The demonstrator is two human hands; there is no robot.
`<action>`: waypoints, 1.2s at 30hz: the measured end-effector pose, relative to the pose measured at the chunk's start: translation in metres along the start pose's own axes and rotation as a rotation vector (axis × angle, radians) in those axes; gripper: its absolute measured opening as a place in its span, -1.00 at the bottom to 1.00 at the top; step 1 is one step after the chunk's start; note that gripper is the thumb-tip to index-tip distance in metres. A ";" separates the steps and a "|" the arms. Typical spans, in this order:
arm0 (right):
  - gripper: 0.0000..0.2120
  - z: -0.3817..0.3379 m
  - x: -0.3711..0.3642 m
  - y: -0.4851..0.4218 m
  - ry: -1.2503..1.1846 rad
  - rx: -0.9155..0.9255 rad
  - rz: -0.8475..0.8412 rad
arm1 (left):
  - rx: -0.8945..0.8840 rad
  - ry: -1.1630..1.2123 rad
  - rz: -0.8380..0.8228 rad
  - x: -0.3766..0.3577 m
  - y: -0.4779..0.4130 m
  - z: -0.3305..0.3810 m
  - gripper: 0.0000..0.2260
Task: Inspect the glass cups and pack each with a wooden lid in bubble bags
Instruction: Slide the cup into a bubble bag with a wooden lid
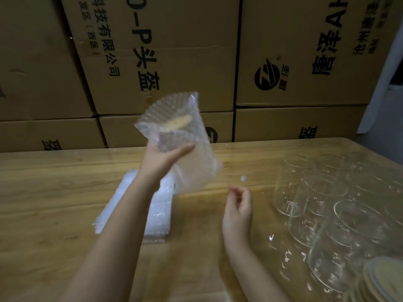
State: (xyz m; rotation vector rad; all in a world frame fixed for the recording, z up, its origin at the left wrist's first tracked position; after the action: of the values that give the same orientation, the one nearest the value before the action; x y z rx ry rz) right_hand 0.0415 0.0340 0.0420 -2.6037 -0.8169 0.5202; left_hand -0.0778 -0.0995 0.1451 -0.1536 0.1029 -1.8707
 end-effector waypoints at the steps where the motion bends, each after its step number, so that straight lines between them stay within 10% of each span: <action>1: -0.75 0.013 -0.002 0.010 0.031 -0.037 -0.074 | -0.030 0.012 0.053 0.006 -0.012 0.009 -0.21; 16: -0.67 0.064 -0.004 0.026 0.097 -0.157 -0.253 | -0.166 -0.340 0.372 0.055 -0.126 -0.058 -0.12; 36: -0.64 0.058 -0.003 0.026 0.137 -0.195 -0.297 | -0.065 -0.490 0.077 0.077 -0.125 -0.088 -0.18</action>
State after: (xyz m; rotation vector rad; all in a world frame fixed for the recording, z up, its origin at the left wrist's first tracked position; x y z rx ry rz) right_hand 0.0257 0.0255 -0.0186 -2.5859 -1.2336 0.1839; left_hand -0.2323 -0.1363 0.0810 -0.6376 -0.1655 -1.7044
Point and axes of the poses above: each hand's wrist, its own y-axis away from the middle knuckle, its own x-axis out of the back of the hand, z = x × y, the point moved 3 cm from there along -y, towards the middle knuckle, and after that the axes turned 12 degrees about x, right-handed, at the moved point
